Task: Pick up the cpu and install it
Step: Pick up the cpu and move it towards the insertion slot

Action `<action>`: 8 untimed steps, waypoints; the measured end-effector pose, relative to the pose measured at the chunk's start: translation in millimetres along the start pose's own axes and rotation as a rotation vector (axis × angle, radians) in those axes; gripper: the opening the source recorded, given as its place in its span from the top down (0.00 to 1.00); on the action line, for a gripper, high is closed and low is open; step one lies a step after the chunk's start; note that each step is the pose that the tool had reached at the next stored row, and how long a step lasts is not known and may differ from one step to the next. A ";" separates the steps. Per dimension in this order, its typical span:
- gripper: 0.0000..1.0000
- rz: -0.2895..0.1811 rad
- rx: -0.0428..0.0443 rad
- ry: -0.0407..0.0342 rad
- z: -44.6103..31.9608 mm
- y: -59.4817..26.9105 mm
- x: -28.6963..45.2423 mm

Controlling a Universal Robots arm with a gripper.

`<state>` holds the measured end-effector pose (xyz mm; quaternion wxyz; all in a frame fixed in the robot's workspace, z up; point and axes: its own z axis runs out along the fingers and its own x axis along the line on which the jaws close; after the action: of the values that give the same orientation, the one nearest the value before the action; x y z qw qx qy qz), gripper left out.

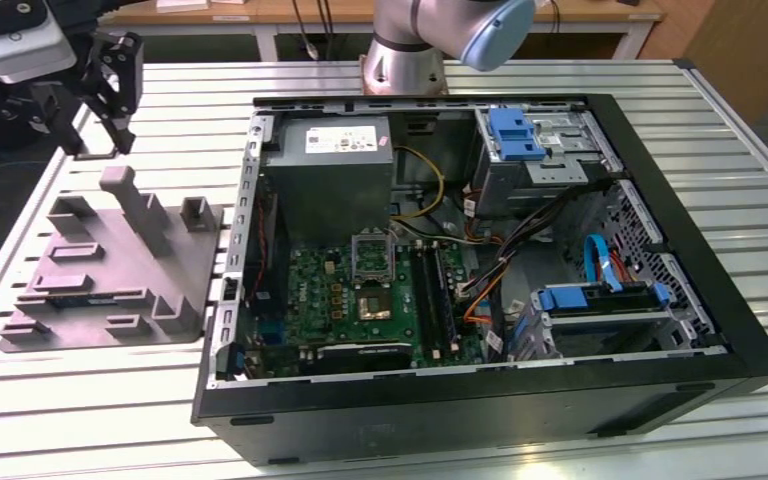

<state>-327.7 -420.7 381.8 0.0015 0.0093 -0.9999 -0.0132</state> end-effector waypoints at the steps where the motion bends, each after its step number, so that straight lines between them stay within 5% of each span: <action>1: 0.53 0.000 0.0001 0.0001 -0.1 -0.2 -1.0; 8: 0.53 0.001 0.0001 0.0001 -0.1 -1.5 -7.1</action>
<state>-320.6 -422.1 381.9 0.0015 0.0090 -0.9999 -0.0132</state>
